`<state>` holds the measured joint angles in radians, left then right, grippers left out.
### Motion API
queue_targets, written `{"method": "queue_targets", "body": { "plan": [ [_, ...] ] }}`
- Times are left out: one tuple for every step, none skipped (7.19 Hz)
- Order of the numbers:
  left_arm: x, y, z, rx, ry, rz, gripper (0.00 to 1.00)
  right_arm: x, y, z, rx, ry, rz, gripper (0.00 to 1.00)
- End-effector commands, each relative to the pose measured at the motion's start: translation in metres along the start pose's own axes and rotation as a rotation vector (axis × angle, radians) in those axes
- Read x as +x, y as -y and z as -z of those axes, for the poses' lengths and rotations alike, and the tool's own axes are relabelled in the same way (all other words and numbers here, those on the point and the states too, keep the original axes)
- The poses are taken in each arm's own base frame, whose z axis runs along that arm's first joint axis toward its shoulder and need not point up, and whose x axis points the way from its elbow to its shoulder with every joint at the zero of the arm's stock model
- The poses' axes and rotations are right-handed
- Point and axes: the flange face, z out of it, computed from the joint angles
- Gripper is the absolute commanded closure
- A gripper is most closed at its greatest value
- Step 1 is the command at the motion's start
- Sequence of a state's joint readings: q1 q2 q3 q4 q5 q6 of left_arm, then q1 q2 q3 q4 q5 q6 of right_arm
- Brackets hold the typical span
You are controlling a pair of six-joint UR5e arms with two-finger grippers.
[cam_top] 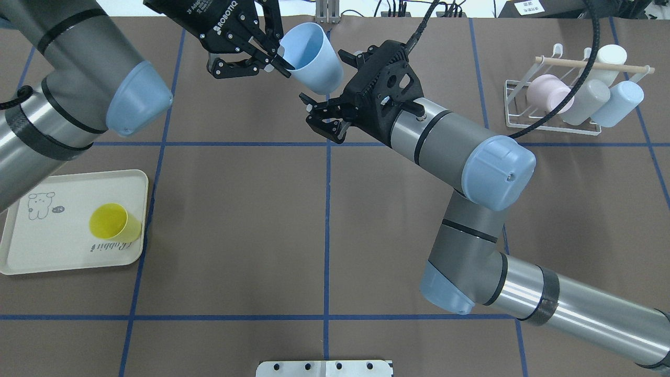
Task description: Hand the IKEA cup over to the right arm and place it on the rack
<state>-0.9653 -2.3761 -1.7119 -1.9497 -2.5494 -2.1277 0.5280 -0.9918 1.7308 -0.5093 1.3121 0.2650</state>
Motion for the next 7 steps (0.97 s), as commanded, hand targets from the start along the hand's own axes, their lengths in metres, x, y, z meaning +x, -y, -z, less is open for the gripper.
{"method": "queue_targets", "body": {
  "plan": [
    [0.0,0.0,-0.0002,0.001,0.0,0.0,1.0,-0.0016,-0.0012,-0.0001,-0.002,0.001,0.007,0.3],
    [-0.0001,-0.0001,-0.0002,0.0,0.0,0.0,1.0,-0.001,-0.0022,0.0007,-0.003,-0.001,0.007,0.44],
    [0.0,0.0,-0.0002,0.001,0.0,-0.002,0.59,-0.0006,-0.0023,0.0013,-0.002,-0.003,0.006,0.52],
    [-0.0013,-0.0045,-0.0016,-0.013,-0.015,-0.045,0.01,-0.0006,-0.0066,0.0008,-0.011,-0.003,0.006,0.54],
    [-0.0025,-0.0045,-0.0012,-0.016,-0.02,-0.057,0.0,0.0003,-0.0092,0.0013,-0.015,-0.005,0.007,0.54],
    [-0.002,-0.0047,0.002,-0.015,-0.024,-0.059,0.0,0.0013,-0.0098,0.0015,-0.017,-0.005,0.01,0.54],
    [-0.0019,-0.0039,0.0058,-0.012,-0.028,-0.076,0.0,0.0013,-0.0102,0.0009,-0.025,-0.007,0.012,0.54]
  ]
}}
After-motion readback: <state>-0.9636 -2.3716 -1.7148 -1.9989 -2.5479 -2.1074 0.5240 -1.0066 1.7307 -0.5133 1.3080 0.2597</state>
